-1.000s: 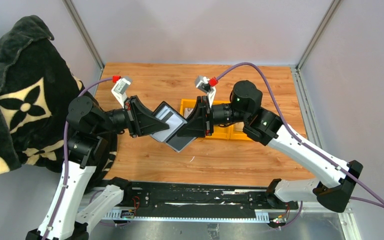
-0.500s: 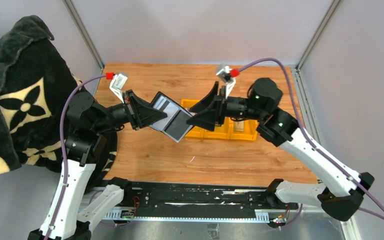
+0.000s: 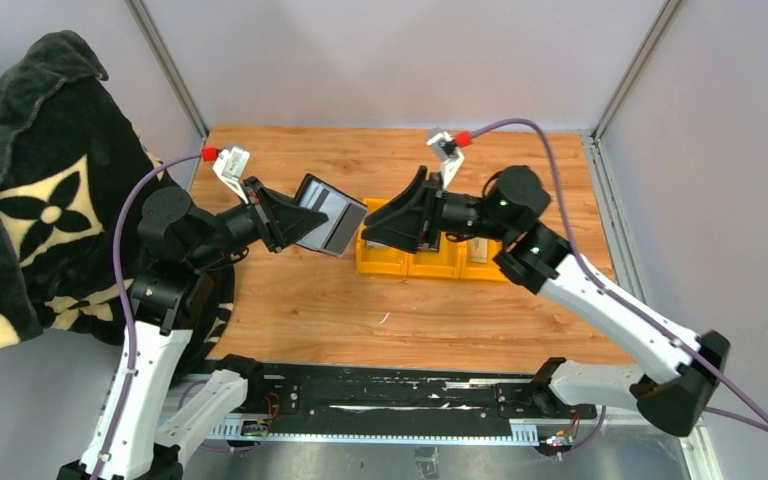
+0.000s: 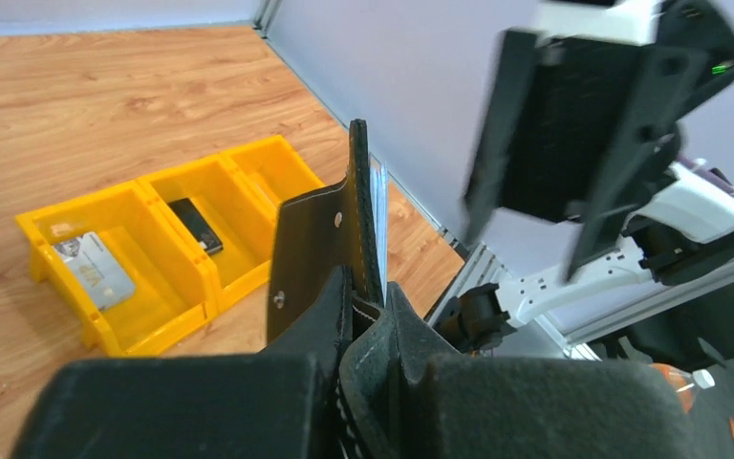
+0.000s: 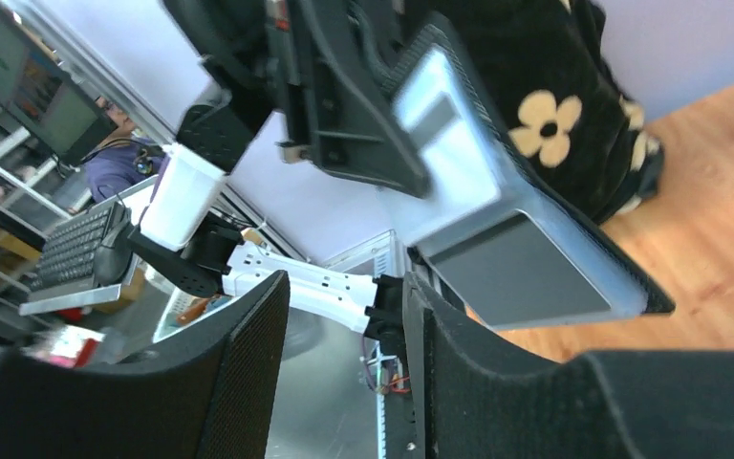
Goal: Take the credit cards out of the card holder
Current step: Open the card holder at the center of the board, then remove the credit card from the card holder.
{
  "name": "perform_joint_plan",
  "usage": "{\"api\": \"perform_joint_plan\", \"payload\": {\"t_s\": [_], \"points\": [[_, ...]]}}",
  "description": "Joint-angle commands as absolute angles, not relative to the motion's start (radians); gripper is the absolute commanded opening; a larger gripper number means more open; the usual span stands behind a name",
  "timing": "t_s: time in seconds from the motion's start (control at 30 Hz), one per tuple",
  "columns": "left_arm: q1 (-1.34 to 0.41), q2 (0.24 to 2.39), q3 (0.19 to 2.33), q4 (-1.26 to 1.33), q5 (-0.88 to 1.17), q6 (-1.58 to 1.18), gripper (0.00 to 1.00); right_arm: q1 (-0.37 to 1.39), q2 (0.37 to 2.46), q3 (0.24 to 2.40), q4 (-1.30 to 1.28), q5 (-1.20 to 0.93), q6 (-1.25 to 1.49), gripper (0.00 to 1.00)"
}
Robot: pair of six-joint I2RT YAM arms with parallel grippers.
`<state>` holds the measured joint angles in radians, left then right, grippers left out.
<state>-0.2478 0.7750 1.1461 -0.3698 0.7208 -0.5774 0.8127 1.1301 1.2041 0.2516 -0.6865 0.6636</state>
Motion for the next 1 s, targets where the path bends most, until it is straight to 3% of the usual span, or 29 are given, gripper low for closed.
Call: {"api": "perform_joint_plan", "payload": {"t_s": [0.0, 0.53, 0.97], "points": [[-0.242, 0.762, 1.126, -0.233, 0.763, -0.667, 0.0, 0.823, 1.202, 1.158, 0.492, -0.774, 0.874, 0.5], [-0.242, 0.758, 1.123, -0.166, 0.804, -0.852, 0.0, 0.85, 1.339, 1.182, 0.586, -0.775, 0.943, 0.5], [-0.242, 0.739, 1.07, -0.147, 0.845, -0.875, 0.0, 0.85, 1.408, 1.22, 0.76, -0.792, 1.06, 0.45]]}}
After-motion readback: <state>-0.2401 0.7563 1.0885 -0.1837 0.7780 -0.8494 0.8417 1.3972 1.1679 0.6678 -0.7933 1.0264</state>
